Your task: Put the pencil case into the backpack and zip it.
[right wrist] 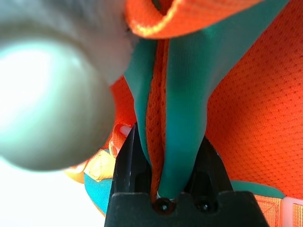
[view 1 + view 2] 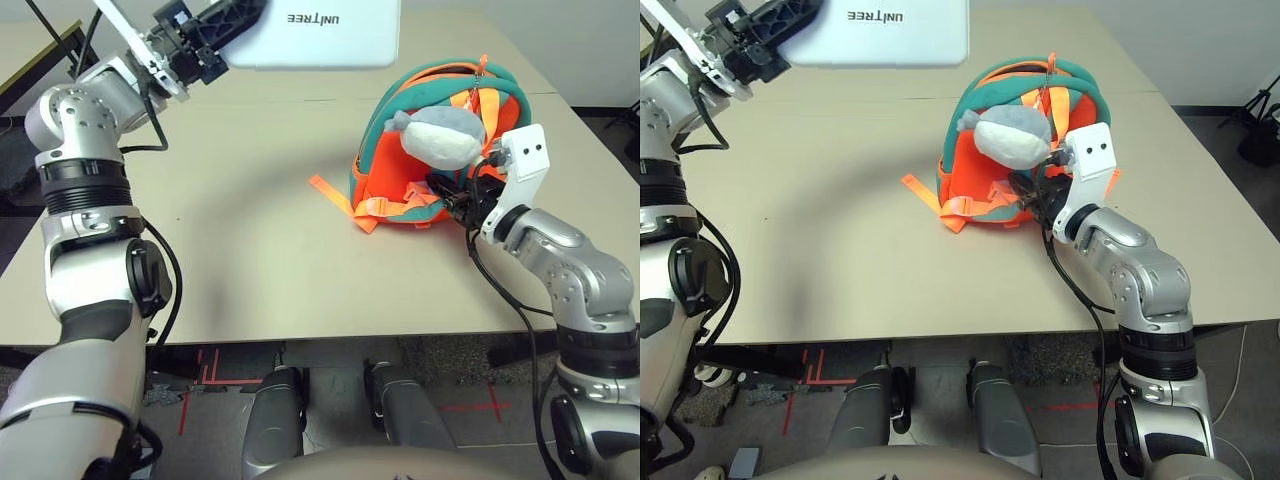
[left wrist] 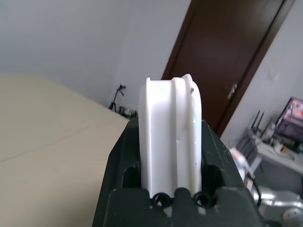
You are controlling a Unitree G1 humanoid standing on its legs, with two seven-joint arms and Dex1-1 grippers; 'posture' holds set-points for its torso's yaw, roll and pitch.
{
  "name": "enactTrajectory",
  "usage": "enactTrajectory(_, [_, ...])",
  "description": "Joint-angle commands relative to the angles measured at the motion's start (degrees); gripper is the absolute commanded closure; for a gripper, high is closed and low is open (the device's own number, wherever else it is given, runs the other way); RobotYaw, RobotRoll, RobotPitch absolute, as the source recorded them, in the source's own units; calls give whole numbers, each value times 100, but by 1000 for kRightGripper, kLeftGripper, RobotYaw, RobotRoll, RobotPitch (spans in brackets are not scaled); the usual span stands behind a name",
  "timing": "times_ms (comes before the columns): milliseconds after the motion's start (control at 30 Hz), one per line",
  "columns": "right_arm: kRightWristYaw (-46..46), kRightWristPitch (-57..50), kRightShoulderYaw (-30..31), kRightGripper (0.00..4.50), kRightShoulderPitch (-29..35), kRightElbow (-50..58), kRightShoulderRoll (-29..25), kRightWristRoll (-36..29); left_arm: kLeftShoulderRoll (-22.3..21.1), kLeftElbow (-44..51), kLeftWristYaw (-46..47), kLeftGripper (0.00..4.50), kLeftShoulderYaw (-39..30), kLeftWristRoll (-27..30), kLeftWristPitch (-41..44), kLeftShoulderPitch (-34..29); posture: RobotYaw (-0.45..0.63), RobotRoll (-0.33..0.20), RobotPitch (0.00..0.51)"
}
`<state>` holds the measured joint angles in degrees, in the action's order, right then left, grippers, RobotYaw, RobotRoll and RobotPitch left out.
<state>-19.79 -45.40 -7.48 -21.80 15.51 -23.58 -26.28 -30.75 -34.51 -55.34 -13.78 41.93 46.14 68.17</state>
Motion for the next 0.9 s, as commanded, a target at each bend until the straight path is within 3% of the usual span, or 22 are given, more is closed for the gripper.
enactTrajectory(33, [3, -184, 121, 3804, 86, -203, -34, 90, 116, -275, -347, 3221, 207, -276, -298, 255, -212, 0, 121])
enactTrajectory(667, [18, -175, 87, 3810, -74, -289, -50, 162, 554, -1719, -2141, 3224, 1459, -1875, -1460, 817, -227, 0, 130])
enactTrajectory(900, [13, -89, 163, 3810, -183, -414, 6, 217, 1393, -2993, -1792, 3225, 1500, -2553, -2736, 1382, -218, 0, 133])
